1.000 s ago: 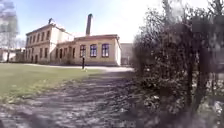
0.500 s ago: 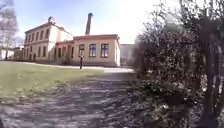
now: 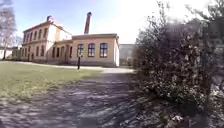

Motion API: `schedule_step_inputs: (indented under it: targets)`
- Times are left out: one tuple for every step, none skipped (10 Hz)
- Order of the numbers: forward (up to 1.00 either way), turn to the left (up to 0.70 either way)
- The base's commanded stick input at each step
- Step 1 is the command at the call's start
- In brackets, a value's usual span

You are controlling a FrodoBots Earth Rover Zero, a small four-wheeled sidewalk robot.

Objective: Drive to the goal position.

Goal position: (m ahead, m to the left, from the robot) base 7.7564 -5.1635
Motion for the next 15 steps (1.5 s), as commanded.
schedule_step_inputs:
  targets:
    - [0.85,0.0]
    - [0.85,0.0]
    - [0.85,0.0]
    - [0.85,0.0]
    - [0.85,0.0]
    - [0.85,0.0]
    - [0.85,0.0]
    - [0.85,0.0]
    - [0.85,0.0]
    - [0.85,0.0]
    - [0.85,0.0]
    - [0.85,0.0]
    - [0.85,0.0]
    - [0.85,0.0]
    - [0.85,0.0]
